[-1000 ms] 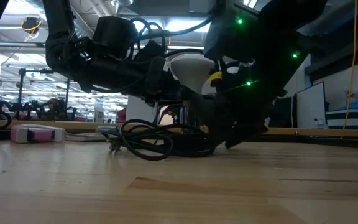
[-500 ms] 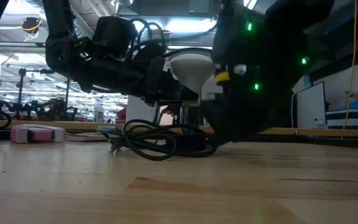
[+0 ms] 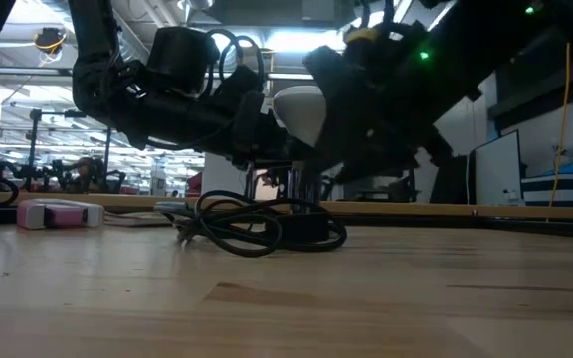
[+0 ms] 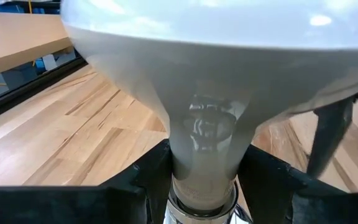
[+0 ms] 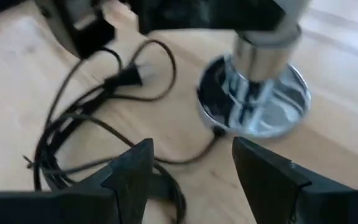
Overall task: Screw lightbulb
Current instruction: Insert the light bulb into the lamp
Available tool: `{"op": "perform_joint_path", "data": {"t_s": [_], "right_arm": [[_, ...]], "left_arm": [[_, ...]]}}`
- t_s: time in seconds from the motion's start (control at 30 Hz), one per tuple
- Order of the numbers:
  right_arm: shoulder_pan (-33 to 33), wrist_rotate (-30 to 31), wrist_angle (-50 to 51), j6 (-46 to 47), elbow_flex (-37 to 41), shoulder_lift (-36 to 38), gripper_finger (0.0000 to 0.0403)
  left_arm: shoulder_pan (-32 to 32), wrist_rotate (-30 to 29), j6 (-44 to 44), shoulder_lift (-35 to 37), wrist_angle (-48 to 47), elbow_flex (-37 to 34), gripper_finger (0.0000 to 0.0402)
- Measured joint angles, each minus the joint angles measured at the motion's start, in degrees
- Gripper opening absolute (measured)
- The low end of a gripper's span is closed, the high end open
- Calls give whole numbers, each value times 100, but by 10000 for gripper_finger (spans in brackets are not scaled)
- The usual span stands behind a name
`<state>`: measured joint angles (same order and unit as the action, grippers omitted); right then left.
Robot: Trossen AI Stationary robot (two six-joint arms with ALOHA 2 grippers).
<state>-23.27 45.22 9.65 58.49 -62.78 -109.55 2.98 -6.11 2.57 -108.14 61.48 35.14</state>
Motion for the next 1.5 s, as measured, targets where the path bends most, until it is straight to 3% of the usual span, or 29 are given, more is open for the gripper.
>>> {"op": "perform_joint_path", "data": {"t_s": [0.13,0.4,0.53,0.97,1.5], "right_arm": [[173,-26,-369,-323,-7,-219,225],[632,-884,-443,-107,-23,-734,225],[698,-871,-364,1,-41,-820,225],[709,-544,764,792,-48,-805,225],[926,589,1876,973,-4,-838,225]], "left_arm": [[0,7,0,-2,42,0,157],[2,6,0,-2,56,0,157],[1,-8,-2,0,42,2,157],[2,-13,-158,24,-197,19,157],[7,-48,-122,17,-201,15,157]]}}
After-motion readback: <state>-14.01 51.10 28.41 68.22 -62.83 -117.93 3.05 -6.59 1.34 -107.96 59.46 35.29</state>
